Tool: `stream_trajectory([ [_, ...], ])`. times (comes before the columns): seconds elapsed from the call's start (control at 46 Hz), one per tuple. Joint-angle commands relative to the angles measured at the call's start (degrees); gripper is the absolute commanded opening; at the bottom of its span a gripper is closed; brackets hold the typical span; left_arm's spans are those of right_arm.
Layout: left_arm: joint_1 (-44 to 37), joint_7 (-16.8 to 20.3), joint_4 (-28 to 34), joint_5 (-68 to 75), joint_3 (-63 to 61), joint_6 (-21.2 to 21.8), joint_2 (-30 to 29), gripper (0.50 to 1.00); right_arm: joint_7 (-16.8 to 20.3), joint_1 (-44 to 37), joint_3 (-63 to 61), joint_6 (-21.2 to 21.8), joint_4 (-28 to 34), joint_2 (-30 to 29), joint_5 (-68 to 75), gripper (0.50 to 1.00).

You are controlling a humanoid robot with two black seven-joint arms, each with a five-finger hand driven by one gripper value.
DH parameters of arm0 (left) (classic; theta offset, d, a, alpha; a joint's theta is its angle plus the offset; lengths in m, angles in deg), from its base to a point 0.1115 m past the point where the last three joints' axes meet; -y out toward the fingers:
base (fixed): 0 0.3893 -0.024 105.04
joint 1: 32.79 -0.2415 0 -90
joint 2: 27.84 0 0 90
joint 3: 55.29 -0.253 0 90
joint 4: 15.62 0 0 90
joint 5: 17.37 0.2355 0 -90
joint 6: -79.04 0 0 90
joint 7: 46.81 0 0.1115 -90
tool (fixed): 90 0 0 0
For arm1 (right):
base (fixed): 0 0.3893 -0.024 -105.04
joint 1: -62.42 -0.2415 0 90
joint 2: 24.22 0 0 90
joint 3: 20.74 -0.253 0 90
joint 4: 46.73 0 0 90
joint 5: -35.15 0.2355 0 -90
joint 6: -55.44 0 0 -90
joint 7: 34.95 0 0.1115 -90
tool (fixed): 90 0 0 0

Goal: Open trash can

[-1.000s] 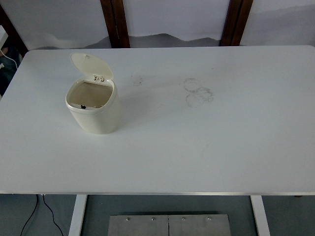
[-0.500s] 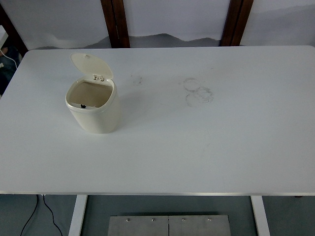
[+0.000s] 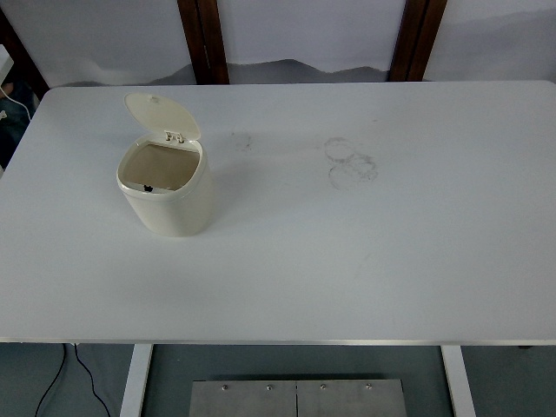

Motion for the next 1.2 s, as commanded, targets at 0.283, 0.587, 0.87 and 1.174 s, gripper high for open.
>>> stream_trajectory([
  [0.283, -11.8, 1.4, 0.0, -6.8, 4.2, 0.0, 0.6, 1.0, 0.1, 0.1, 0.0, 0.0, 0.0, 0.0, 0.0, 0.995],
  [0.587, -19.0, 4.0, 0.0, -10.1, 4.3, 0.0, 0.9, 1.0, 0.2, 0.0, 0.0, 0.0, 0.0, 0.0, 0.0, 0.995],
  [0.87, -23.4, 4.2, 0.1, -12.9, 4.4, 0.0, 1.0, 1.0, 0.2, 0.0, 0.0, 0.0, 0.0, 0.0, 0.0, 0.995],
  [1.174, -25.3, 4.1, 0.1, -13.0, 4.4, 0.0, 1.9, 1.0, 0.2, 0.1, 0.0, 0.0, 0.0, 0.0, 0.0, 0.995],
])
